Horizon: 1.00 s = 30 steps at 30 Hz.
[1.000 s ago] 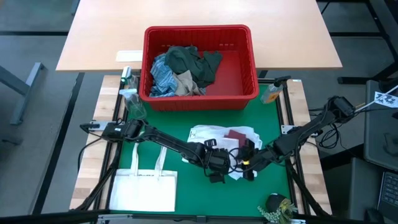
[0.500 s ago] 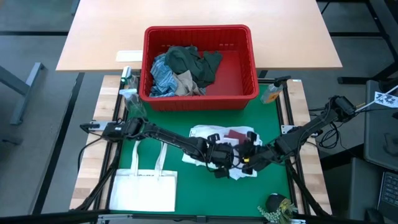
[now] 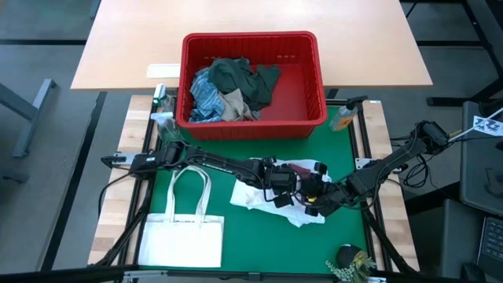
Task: Fold Laundry from Bin
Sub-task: Fold the white underwear
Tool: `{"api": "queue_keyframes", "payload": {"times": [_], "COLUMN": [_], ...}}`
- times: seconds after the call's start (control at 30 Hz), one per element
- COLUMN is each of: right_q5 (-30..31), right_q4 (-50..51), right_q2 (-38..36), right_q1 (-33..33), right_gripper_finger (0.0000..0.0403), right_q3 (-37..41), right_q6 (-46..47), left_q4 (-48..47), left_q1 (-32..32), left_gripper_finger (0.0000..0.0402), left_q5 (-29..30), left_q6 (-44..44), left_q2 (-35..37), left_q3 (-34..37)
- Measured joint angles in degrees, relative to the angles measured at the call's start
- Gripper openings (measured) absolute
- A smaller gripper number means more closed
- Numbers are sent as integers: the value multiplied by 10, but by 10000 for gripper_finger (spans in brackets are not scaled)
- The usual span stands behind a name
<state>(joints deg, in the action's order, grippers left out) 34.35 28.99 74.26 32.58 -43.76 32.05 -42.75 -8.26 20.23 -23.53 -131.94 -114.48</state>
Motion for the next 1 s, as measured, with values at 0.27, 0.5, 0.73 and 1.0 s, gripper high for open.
{"api": "queue_keyframes", "payload": {"times": [0.27, 0.5, 0.73, 1.0], "right_q5": [-6, -18, -57, -85], "right_q4": [-9, -2, 10, 16], "right_q2": [6, 6, 0, 0], "right_q1": [-18, -26, -26, -26], "right_gripper_finger": [170, 170, 170, 170], "right_q3": [52, 42, -1, -16], "right_q6": [11, 11, -14, -26], "left_q4": [0, -31, -158, -290], "left_q1": [1, 2, 5, -2], "left_gripper_finger": [132, 132, 132, 132], "left_q5": [-2, -17, -89, -105], "left_q6": [-1, 1, -2, -1], "left_q2": [0, 4, 45, 64], "left_q3": [7, -9, -38, -38]}}
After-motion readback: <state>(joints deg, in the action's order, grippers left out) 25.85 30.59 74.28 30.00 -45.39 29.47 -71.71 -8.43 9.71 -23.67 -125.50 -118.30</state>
